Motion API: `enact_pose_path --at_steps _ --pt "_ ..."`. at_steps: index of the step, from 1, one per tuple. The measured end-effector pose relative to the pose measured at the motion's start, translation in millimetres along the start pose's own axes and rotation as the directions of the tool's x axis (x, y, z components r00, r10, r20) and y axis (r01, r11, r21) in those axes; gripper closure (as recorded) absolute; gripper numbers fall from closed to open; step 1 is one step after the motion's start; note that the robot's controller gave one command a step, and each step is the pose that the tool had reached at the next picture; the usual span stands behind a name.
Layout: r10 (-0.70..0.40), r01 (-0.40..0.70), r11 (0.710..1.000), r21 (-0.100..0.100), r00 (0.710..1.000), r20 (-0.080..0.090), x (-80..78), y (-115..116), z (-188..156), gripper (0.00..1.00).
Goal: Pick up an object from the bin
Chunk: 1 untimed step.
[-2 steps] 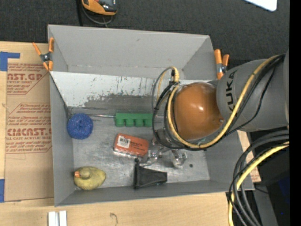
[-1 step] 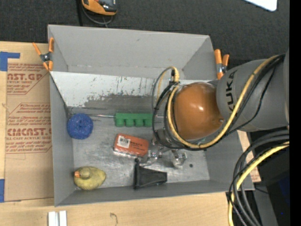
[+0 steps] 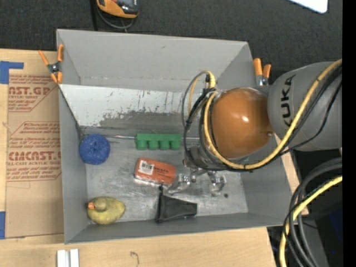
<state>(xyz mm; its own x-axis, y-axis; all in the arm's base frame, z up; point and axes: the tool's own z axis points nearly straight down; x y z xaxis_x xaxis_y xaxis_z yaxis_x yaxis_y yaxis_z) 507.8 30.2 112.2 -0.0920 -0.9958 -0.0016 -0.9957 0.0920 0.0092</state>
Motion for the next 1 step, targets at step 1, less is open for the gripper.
enact_pose_path --at_steps 1 --pt "-0.042 0.042 0.999 0.017 0.999 0.001 -13.7 4.5 -13.0 0.00"
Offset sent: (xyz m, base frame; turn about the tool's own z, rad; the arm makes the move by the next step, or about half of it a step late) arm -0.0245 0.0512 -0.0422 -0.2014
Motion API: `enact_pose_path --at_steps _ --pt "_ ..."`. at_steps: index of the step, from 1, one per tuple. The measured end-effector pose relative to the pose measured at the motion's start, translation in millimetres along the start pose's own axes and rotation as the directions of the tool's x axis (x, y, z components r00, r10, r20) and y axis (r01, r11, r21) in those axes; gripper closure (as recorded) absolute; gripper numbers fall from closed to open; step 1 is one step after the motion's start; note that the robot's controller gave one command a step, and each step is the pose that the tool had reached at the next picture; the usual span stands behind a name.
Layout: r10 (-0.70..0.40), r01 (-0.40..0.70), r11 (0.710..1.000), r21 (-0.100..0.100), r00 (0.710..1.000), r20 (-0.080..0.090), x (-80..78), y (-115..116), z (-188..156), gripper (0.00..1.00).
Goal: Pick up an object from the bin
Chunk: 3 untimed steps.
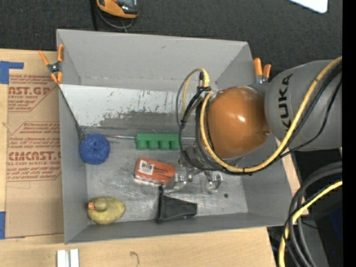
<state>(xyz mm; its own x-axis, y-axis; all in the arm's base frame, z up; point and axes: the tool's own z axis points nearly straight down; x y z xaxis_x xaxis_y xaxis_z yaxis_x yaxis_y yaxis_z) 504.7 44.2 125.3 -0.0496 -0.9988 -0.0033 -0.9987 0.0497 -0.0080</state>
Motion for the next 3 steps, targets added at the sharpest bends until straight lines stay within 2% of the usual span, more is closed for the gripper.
enact_pose_path --at_steps 1,2,3 --pt "-0.145 0.145 0.989 -0.008 0.989 0.001 -29.5 19 47 0.00" --pt "-0.669 0.669 0.743 -0.013 0.743 0.005 -32.7 4 50 1.00" --pt "-0.669 0.669 0.743 -0.012 0.743 0.006 -32.7 4 50 1.00"
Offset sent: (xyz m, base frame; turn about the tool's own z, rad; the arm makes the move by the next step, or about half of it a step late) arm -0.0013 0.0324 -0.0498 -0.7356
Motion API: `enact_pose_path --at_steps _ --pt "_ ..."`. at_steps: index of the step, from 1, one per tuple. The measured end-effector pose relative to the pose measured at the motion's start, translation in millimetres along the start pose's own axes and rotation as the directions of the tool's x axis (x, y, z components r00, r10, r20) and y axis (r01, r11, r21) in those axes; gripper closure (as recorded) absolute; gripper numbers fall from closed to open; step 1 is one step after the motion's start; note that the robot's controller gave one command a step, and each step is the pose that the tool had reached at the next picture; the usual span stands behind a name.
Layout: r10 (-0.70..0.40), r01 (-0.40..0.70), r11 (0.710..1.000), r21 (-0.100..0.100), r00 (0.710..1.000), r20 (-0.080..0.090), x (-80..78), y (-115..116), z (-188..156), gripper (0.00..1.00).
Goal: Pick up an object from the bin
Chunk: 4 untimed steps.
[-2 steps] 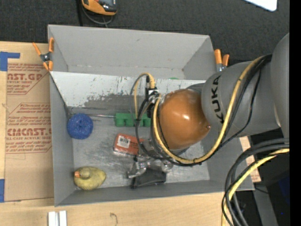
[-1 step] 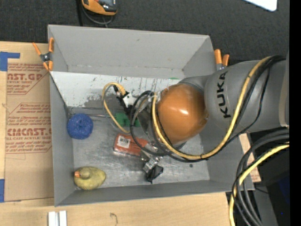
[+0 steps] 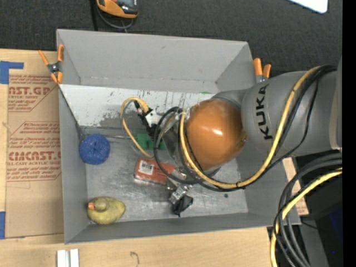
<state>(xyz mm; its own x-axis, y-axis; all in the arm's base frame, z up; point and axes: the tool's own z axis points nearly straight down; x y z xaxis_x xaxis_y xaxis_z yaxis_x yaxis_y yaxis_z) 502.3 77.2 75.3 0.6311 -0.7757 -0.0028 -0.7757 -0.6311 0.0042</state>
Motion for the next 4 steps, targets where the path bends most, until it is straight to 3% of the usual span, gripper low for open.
enact_pose_path --at_steps 2,3,4 --pt "0.000 0.000 1.000 0.000 1.000 0.000 -0.1 0 0 1.00" --pt "-0.017 0.017 1.000 0.007 1.000 0.000 -2.9 -6 -143 1.00" --pt "-0.017 0.017 1.000 0.005 1.000 0.001 -3.0 -6 -143 1.00"
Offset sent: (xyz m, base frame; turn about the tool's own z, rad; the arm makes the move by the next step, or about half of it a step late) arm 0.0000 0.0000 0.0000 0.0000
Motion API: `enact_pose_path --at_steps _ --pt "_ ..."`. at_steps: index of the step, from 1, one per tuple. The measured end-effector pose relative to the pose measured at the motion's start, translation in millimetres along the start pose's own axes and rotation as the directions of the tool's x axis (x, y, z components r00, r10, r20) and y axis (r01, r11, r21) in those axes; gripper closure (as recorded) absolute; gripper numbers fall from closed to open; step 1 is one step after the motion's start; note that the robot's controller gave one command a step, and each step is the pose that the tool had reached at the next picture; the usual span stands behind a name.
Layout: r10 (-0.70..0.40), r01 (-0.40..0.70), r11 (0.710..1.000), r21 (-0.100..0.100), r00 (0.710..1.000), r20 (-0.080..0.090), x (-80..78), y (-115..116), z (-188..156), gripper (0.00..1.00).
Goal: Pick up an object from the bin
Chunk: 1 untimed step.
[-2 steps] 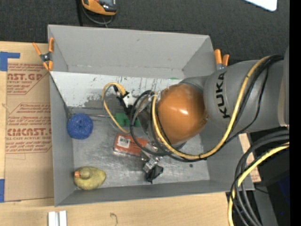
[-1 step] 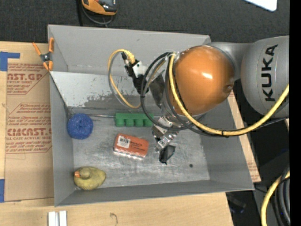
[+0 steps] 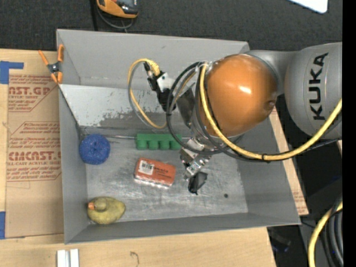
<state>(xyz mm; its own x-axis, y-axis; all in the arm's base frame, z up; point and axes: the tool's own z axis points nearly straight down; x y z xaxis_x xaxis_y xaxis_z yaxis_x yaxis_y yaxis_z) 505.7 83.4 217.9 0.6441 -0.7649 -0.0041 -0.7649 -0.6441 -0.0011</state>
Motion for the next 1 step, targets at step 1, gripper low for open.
enact_pose_path --at_steps 1 --pt "0.024 -0.024 1.000 0.005 1.000 -0.004 -4.6 7.1 47.3 1.00"
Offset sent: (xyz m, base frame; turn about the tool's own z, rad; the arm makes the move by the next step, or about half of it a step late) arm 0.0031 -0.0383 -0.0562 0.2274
